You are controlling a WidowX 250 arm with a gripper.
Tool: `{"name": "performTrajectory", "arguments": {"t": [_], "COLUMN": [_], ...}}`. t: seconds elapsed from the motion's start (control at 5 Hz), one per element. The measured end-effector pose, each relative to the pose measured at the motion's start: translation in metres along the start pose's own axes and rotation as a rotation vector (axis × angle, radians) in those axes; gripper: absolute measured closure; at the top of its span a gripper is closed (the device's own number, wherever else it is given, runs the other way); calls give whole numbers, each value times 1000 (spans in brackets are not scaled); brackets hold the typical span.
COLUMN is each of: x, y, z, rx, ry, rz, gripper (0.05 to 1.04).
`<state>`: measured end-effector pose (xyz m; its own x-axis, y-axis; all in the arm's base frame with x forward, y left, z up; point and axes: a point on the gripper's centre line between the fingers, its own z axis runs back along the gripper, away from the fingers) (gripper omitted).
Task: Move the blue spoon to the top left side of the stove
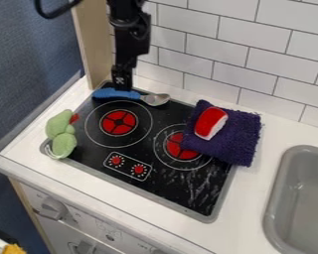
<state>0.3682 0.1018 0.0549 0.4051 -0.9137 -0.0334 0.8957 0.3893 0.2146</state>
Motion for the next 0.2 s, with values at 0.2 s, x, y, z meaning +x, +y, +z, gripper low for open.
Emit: {"name": "performTrajectory", "arguments": {"t": [0.2], "x": [1], "y": [-3], "z": [-5], "rx": [-18], "ry": [2], "rz": [58], "gripper": [83]}}
